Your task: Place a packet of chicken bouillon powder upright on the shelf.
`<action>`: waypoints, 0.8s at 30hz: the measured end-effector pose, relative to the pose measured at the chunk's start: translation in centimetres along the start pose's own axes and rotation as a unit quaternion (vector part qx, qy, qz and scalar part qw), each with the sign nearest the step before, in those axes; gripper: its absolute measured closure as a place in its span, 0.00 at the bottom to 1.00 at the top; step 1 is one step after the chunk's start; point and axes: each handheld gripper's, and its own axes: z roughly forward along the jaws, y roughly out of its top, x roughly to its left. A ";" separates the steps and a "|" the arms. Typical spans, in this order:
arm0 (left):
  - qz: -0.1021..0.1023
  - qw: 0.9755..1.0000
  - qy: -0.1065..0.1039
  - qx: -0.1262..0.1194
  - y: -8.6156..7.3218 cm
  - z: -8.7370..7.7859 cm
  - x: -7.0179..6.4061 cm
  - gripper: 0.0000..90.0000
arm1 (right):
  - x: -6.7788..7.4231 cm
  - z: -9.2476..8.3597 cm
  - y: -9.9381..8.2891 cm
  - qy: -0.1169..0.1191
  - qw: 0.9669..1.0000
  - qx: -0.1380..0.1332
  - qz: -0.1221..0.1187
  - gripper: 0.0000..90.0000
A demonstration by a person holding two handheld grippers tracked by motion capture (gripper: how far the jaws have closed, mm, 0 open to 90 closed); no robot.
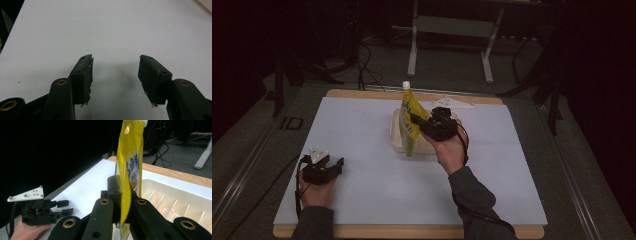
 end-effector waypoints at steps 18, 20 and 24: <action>0.002 1.000 -0.001 0.001 0.0 0.0 0.0 0.50 | -0.2 1.2 -0.1 -0.026 1.000 -0.013 0.010 1.00; 0.001 1.000 -0.001 0.001 0.0 0.0 0.0 0.50 | -0.2 1.4 -0.1 -0.030 0.999 -0.015 0.012 1.00; 0.002 1.000 -0.001 0.000 0.0 0.0 0.0 0.50 | -0.3 1.7 -0.1 -0.034 0.999 -0.020 0.015 1.00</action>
